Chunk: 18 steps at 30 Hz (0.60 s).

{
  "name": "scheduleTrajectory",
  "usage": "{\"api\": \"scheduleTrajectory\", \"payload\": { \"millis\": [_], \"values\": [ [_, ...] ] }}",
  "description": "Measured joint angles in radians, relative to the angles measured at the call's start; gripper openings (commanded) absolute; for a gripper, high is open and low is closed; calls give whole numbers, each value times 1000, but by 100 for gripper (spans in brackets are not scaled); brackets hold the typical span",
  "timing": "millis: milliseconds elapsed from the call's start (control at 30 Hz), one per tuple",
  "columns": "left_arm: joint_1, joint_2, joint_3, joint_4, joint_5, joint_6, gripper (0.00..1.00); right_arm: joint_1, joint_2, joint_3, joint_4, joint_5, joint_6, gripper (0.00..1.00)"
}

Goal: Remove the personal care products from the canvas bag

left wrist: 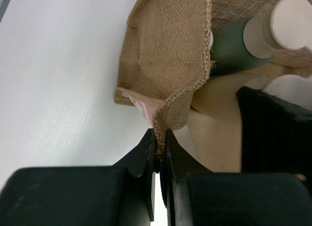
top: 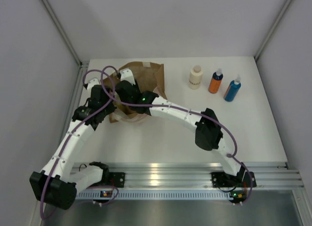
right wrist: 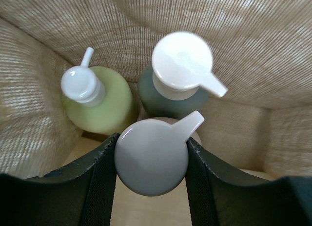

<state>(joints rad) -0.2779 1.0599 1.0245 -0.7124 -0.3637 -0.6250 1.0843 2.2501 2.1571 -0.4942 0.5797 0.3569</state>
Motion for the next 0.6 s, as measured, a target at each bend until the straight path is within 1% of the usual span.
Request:
{"api": "scheduleTrajectory", "payload": {
  "millis": [133,300,600],
  "values": [
    [0,0,0,-3,0,0,0,0,-69,-15,-7,-18,-77,0],
    [0,0,0,-4,0,1,0,0,-184,-18,-8,-58,-135,0],
    [0,1,0,-4,0,1,0,-7,-352,-8,-7,-107,-178,0]
  ]
}}
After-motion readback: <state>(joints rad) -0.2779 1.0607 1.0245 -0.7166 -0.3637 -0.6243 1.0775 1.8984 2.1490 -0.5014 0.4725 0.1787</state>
